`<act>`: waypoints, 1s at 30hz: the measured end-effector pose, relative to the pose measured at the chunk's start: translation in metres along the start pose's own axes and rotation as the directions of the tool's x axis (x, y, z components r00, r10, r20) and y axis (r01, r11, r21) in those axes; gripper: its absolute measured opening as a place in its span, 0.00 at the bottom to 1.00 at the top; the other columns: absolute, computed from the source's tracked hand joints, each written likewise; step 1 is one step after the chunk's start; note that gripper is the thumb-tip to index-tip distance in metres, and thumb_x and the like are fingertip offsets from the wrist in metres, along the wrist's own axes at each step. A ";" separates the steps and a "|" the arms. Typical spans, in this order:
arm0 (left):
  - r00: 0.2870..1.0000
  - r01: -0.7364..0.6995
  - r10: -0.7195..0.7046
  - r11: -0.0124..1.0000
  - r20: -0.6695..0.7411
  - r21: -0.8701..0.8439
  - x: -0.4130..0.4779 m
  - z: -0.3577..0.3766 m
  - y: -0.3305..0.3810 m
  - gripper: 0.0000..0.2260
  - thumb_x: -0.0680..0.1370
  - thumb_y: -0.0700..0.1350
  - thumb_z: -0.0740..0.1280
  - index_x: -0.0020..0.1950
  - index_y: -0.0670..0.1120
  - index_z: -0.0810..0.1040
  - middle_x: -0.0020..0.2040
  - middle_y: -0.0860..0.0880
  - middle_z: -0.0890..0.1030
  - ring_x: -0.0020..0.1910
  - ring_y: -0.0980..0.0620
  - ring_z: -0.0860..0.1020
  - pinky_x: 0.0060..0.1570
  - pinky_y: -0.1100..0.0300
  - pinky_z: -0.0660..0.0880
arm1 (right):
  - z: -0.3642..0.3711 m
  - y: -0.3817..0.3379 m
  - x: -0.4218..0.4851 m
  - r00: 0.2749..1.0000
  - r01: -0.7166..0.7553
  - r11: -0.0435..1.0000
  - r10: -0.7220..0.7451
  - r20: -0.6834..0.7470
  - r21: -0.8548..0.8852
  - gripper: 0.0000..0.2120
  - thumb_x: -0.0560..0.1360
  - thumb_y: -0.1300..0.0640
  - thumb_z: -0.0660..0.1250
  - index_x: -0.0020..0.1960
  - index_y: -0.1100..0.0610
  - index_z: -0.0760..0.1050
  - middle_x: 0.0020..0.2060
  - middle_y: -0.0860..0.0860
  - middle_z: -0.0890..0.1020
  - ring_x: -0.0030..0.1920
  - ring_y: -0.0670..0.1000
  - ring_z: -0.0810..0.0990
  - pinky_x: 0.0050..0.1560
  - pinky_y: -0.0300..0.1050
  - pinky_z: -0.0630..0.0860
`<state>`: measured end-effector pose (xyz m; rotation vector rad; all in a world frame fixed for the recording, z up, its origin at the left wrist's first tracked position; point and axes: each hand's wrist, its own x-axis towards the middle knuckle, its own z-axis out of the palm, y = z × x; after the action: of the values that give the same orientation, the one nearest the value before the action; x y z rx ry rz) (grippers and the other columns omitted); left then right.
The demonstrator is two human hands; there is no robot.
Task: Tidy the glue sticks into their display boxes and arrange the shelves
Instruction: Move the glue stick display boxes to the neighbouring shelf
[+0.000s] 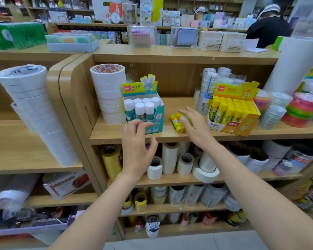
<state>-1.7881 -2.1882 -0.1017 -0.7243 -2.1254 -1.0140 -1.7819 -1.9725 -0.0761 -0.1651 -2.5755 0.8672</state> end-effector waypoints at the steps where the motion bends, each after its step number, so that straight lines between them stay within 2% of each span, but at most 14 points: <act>1: 0.999 -0.036 0.036 0.999 0.027 -0.018 0.000 0.001 0.005 0.13 0.76 0.44 0.66 0.60 0.45 0.76 0.56 0.47 0.72 0.57 0.50 0.70 0.57 0.53 0.73 | -0.002 0.003 -0.001 1.000 0.012 1.000 -0.012 -0.021 0.005 0.18 0.83 0.50 0.58 0.71 0.52 0.71 0.73 0.56 0.68 0.74 0.54 0.63 0.73 0.52 0.59; 3: 0.987 -0.111 0.117 0.992 0.111 -0.054 0.001 0.004 0.016 0.12 0.76 0.40 0.67 0.59 0.44 0.78 0.55 0.47 0.75 0.57 0.50 0.72 0.57 0.55 0.72 | -0.004 0.009 -0.005 0.999 0.053 0.998 -0.053 0.002 -0.030 0.17 0.82 0.52 0.60 0.69 0.53 0.74 0.71 0.55 0.72 0.71 0.54 0.67 0.71 0.51 0.61; 6: 0.931 -0.208 0.223 0.975 0.288 -0.083 0.005 0.022 0.030 0.16 0.78 0.38 0.65 0.67 0.44 0.75 0.62 0.47 0.76 0.62 0.50 0.73 0.63 0.57 0.71 | -0.008 0.019 -0.008 0.989 0.129 0.986 -0.120 0.087 -0.103 0.16 0.81 0.52 0.62 0.67 0.53 0.76 0.69 0.53 0.74 0.68 0.54 0.70 0.68 0.50 0.64; 9: 0.895 -0.198 0.179 0.980 0.409 0.006 0.008 0.050 0.044 0.22 0.80 0.43 0.59 0.74 0.41 0.69 0.72 0.42 0.70 0.70 0.44 0.70 0.69 0.51 0.68 | -0.020 0.027 -0.006 0.986 0.147 0.984 -0.138 0.093 -0.101 0.16 0.81 0.54 0.63 0.67 0.57 0.76 0.68 0.54 0.75 0.68 0.55 0.71 0.68 0.47 0.64; 11: 0.885 -0.184 0.112 0.975 0.452 0.120 0.009 0.066 0.050 0.25 0.80 0.49 0.54 0.74 0.40 0.68 0.73 0.39 0.69 0.70 0.39 0.70 0.69 0.47 0.68 | -0.026 0.031 -0.006 0.983 0.166 0.980 -0.155 0.098 -0.114 0.16 0.80 0.57 0.64 0.66 0.59 0.76 0.67 0.56 0.76 0.67 0.56 0.72 0.66 0.44 0.64; 13: 0.900 -0.173 0.073 0.964 0.430 0.199 0.008 0.073 0.052 0.22 0.79 0.49 0.58 0.71 0.41 0.72 0.70 0.40 0.73 0.65 0.39 0.74 0.63 0.46 0.72 | -0.028 0.031 -0.007 0.979 0.180 0.975 -0.166 0.114 -0.127 0.16 0.79 0.57 0.65 0.66 0.60 0.75 0.66 0.56 0.76 0.66 0.56 0.73 0.64 0.44 0.66; 15: 0.944 -0.129 0.042 0.960 0.328 0.247 0.008 0.071 0.053 0.15 0.78 0.47 0.63 0.63 0.43 0.75 0.60 0.43 0.78 0.55 0.42 0.76 0.54 0.48 0.73 | -0.027 0.030 -0.007 0.982 0.176 0.976 -0.164 0.096 -0.131 0.14 0.79 0.55 0.66 0.62 0.60 0.75 0.61 0.56 0.77 0.62 0.56 0.74 0.60 0.48 0.69; 18: 0.975 -0.054 -0.023 0.939 0.219 0.340 0.009 0.067 0.056 0.09 0.80 0.50 0.61 0.54 0.46 0.75 0.49 0.47 0.77 0.47 0.47 0.74 0.46 0.51 0.73 | -0.025 0.026 -0.006 0.984 0.176 0.972 -0.171 0.049 -0.157 0.14 0.78 0.49 0.67 0.53 0.60 0.74 0.50 0.55 0.78 0.52 0.55 0.75 0.49 0.49 0.71; 20: 0.977 -0.005 -0.071 0.933 0.199 0.359 0.013 0.068 0.060 0.11 0.80 0.53 0.59 0.53 0.46 0.75 0.47 0.48 0.77 0.46 0.48 0.73 0.45 0.52 0.73 | -0.024 0.025 -0.005 0.984 0.177 0.969 -0.174 0.031 -0.173 0.14 0.77 0.48 0.68 0.50 0.59 0.73 0.47 0.54 0.76 0.49 0.54 0.74 0.47 0.48 0.70; 22: 0.977 0.037 -0.109 0.933 0.183 0.358 0.018 0.072 0.066 0.13 0.80 0.54 0.60 0.55 0.46 0.75 0.47 0.47 0.76 0.46 0.47 0.74 0.42 0.52 0.74 | -0.024 0.025 -0.004 0.983 0.182 0.969 -0.181 0.021 -0.170 0.11 0.76 0.51 0.69 0.50 0.58 0.73 0.48 0.54 0.76 0.51 0.55 0.73 0.48 0.49 0.70; 25: 0.964 0.062 -0.154 0.923 0.218 0.380 0.023 0.075 0.070 0.11 0.79 0.51 0.65 0.57 0.47 0.77 0.46 0.45 0.75 0.47 0.46 0.74 0.38 0.52 0.74 | -0.027 0.025 -0.007 0.972 0.234 0.954 -0.226 0.063 -0.186 0.11 0.75 0.56 0.68 0.56 0.59 0.75 0.51 0.55 0.78 0.55 0.56 0.73 0.51 0.49 0.70; 28: 0.951 0.082 -0.195 0.907 0.241 0.413 0.024 0.070 0.068 0.09 0.79 0.50 0.64 0.54 0.47 0.77 0.44 0.46 0.73 0.46 0.45 0.74 0.37 0.53 0.74 | -0.030 0.023 -0.010 0.962 0.271 0.936 -0.268 0.047 -0.223 0.11 0.74 0.60 0.68 0.57 0.58 0.77 0.49 0.54 0.79 0.55 0.56 0.72 0.53 0.52 0.72; 30: 0.949 0.086 -0.203 0.902 0.240 0.422 0.025 0.063 0.067 0.09 0.79 0.51 0.63 0.55 0.48 0.76 0.45 0.46 0.74 0.46 0.46 0.75 0.38 0.53 0.74 | -0.030 0.020 -0.010 0.973 0.225 0.938 -0.230 0.014 -0.265 0.11 0.74 0.58 0.68 0.56 0.57 0.78 0.47 0.54 0.78 0.53 0.56 0.72 0.53 0.54 0.73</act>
<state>-1.7765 -2.0952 -0.0831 -0.5268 -2.5604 -0.5254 -1.7601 -1.9427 -0.0698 0.0496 -2.6196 0.4335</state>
